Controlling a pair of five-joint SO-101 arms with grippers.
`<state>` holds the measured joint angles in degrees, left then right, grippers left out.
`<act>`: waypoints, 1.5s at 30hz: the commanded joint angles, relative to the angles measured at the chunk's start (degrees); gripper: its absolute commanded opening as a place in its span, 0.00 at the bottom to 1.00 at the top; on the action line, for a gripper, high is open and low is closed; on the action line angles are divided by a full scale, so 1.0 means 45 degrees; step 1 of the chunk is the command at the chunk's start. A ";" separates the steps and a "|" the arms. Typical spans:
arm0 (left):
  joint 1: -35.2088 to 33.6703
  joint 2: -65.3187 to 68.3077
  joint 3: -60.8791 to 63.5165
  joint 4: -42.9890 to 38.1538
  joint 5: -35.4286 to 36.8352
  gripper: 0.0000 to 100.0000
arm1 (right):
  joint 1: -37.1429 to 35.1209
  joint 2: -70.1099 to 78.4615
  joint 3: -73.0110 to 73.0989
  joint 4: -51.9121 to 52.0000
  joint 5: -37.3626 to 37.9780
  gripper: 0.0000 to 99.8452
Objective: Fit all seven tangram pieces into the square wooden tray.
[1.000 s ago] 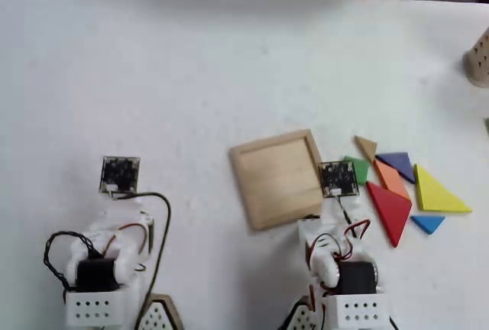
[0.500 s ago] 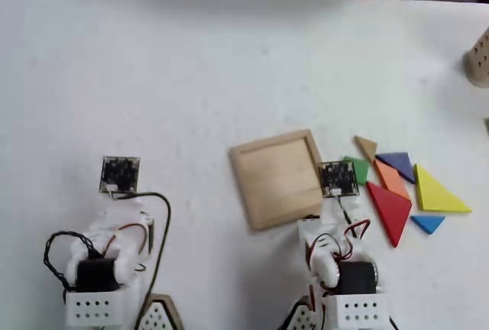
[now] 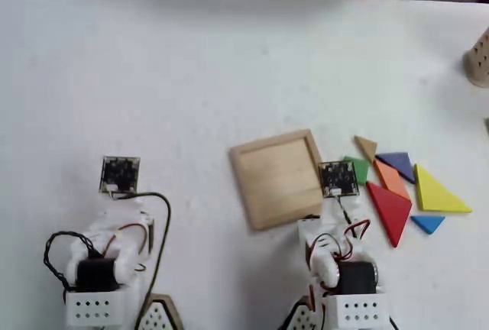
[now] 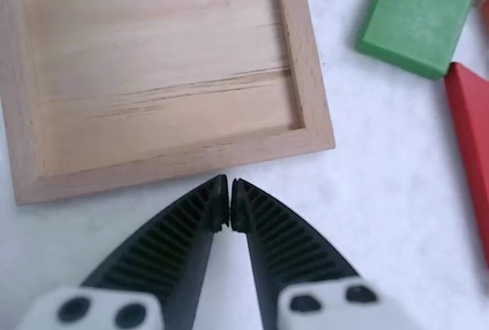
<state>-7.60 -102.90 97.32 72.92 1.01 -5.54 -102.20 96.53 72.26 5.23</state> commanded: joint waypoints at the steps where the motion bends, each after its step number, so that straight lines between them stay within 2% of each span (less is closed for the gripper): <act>1: -0.0029 -0.0147 -0.0059 0.0078 -0.0313 0.02 | -0.0049 -0.0166 0.0078 0.0068 0.0176 0.02; 10: -0.0068 -0.0147 -0.0059 0.0078 -0.0313 0.02 | -0.0166 -0.0166 0.0078 0.0068 0.0176 0.02; 17: -0.0010 -0.0147 -0.0059 0.0078 -0.0313 0.03 | -0.0987 -0.0166 0.0078 0.0068 0.0176 0.02; 21: -0.0088 -0.0147 -0.0508 -0.0625 -0.0332 0.03 | -0.0908 -0.0166 0.0078 0.0068 0.0195 0.02; 30: 0.0029 -0.0147 -0.0918 -0.3321 -0.0332 0.03 | 0.1495 -0.0186 -0.0801 -0.0400 0.0195 0.02; 33: 0.0733 -0.0147 -0.0938 -0.4122 -0.0332 0.03 | 0.2042 -0.0186 -0.0586 -0.1104 0.0215 0.02; 35: 0.1416 -0.0147 -0.1016 -0.4298 -0.0332 0.03 | 0.2120 -0.0186 -0.0234 -0.1397 0.0840 0.02; 40: 0.2042 -0.0049 -0.2149 -0.4220 0.0313 0.03 | 0.2628 -0.0186 0.0000 -0.1104 0.4884 0.02; 45: 0.2139 0.1280 -0.3712 -0.3770 0.1524 0.17 | 0.2628 -0.0186 -0.0059 -0.0869 0.5197 0.02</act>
<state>0.48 -102.81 88.44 55.69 2.86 5.45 -102.29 96.00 68.13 27.03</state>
